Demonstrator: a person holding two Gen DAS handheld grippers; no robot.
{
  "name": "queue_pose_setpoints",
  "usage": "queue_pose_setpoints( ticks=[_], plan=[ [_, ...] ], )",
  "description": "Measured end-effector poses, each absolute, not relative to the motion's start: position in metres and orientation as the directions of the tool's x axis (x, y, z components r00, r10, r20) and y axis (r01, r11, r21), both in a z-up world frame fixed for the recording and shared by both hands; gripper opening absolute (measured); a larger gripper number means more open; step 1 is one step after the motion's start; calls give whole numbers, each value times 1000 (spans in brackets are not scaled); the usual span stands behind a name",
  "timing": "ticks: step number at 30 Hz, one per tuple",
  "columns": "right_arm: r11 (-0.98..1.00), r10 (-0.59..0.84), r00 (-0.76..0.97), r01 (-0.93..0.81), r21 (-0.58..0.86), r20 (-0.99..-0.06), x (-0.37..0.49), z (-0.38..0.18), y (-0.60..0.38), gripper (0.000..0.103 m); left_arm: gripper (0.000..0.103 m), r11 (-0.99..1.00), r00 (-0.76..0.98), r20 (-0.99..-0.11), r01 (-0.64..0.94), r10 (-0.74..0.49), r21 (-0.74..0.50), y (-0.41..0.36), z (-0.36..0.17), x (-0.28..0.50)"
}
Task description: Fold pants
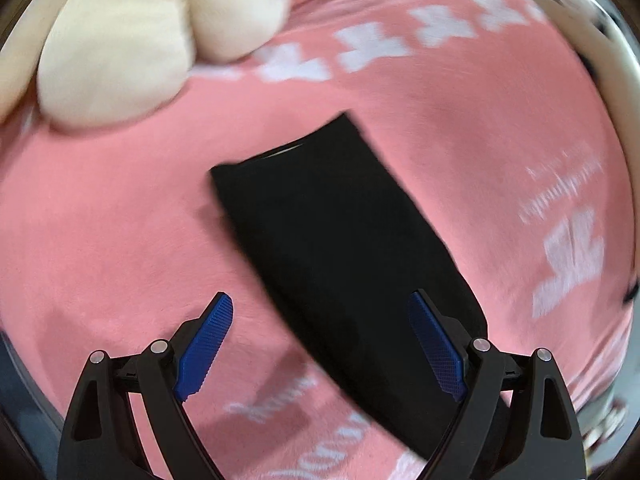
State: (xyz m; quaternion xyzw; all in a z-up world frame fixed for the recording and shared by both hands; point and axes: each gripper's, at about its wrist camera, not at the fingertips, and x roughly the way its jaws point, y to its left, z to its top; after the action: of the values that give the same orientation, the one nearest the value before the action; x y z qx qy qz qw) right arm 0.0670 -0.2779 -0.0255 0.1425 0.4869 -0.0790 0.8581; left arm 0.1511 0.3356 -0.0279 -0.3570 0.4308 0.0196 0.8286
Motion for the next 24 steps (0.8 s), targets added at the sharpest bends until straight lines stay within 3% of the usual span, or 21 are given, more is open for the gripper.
queue_pose_setpoints(
  ticks=[2,5,7,10,12,13,14,19,21,23,24],
  plan=[
    [944,-68,573,302,132,-817,60,-3,-271,73,87,709,617,-734,-379,-285,-595,345,-37,158],
    [958,-78,669,256,131,-739,67,33,-245,77,87,675,594,-751,-431,-288,-599,355,-50,176],
    [960,0,710,197,199,-704,76,45,-224,80,92,659,599,-750,-448,-280,-604,358,-51,188],
    [957,70,728,145,252,-682,87,38,-203,84,89,706,604,-753,-413,-261,-576,356,-50,203],
    [967,72,720,120,226,-690,90,23,-186,84,47,721,602,-749,-386,-276,-575,354,-50,209],
    [976,77,690,95,196,-720,97,12,-171,84,38,736,599,-754,-378,-269,-562,353,-49,210],
    [987,94,647,39,157,-757,100,-3,-156,84,21,731,602,-746,-366,-285,-575,354,-49,210],
    [976,126,578,-219,-5,-806,98,-32,-87,83,20,691,617,-717,-363,-325,-625,356,-49,208],
    [962,66,551,-255,-93,-832,106,-51,-67,63,20,698,615,-720,-360,-321,-619,354,-48,207],
    [971,126,478,-241,8,-869,120,-69,-71,33,20,719,616,-726,-350,-306,-601,352,-45,207],
    [972,169,461,-223,70,-871,126,-70,-75,27,20,727,616,-727,-345,-301,-594,351,-44,207]
  ],
)
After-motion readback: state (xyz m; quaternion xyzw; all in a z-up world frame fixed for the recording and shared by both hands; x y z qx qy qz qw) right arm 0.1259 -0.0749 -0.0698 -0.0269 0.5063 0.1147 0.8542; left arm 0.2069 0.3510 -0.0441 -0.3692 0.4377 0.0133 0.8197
